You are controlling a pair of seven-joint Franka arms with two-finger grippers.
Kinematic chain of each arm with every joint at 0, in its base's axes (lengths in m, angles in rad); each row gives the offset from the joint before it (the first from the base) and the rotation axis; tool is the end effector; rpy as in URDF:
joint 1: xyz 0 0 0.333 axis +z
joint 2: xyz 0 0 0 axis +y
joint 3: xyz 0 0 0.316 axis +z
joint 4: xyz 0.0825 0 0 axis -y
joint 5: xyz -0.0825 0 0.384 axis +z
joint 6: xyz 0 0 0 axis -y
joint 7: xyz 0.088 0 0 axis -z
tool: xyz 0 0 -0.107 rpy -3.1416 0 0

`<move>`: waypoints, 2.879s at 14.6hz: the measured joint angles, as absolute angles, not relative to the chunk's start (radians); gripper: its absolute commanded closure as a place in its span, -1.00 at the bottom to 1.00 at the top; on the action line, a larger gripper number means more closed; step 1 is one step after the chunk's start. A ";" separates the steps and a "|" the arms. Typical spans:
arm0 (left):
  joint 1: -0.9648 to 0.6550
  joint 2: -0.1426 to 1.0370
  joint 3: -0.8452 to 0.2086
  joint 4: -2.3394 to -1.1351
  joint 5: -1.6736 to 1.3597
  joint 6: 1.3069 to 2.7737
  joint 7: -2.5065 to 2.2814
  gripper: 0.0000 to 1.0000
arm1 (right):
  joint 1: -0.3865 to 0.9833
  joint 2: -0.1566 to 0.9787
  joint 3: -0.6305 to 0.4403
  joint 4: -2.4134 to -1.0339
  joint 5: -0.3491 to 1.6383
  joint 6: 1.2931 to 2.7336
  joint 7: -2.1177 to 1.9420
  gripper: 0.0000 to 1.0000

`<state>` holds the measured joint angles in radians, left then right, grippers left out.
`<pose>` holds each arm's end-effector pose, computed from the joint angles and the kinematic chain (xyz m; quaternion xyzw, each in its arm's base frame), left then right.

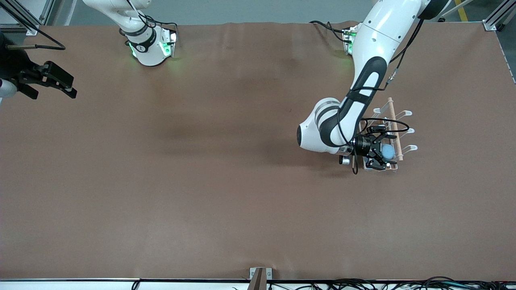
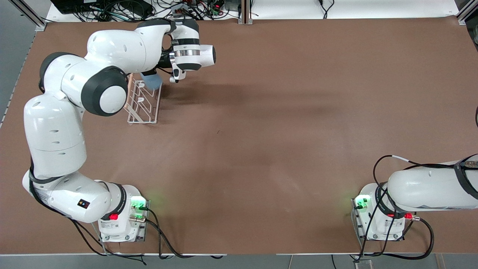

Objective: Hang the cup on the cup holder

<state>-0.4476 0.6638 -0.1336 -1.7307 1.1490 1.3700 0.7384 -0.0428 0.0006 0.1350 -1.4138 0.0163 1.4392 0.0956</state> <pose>0.5550 -0.2221 0.2175 -0.4920 0.5987 0.4461 0.4477 0.5373 0.0516 0.6855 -0.9999 0.0005 -0.0116 0.0092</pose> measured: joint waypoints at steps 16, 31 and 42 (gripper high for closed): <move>-0.255 0.440 -0.138 -1.366 0.734 1.367 0.685 -1.00 | -0.045 0.001 0.127 -1.418 0.015 1.445 0.129 -0.99; -0.132 0.280 -0.138 -1.211 0.165 1.448 0.174 -1.00 | -0.051 0.001 0.043 -1.417 -0.002 1.440 0.076 -0.99; -0.046 0.214 -0.139 -1.210 0.083 1.449 0.129 -1.00 | -0.043 0.001 0.026 -1.419 -0.002 1.435 0.073 -0.99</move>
<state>-0.0457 0.2135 -0.1386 -1.2103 0.0831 1.4490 0.1288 -0.0426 0.0007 0.0257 -1.4191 -0.0025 1.4353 0.0729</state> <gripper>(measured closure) 0.000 0.000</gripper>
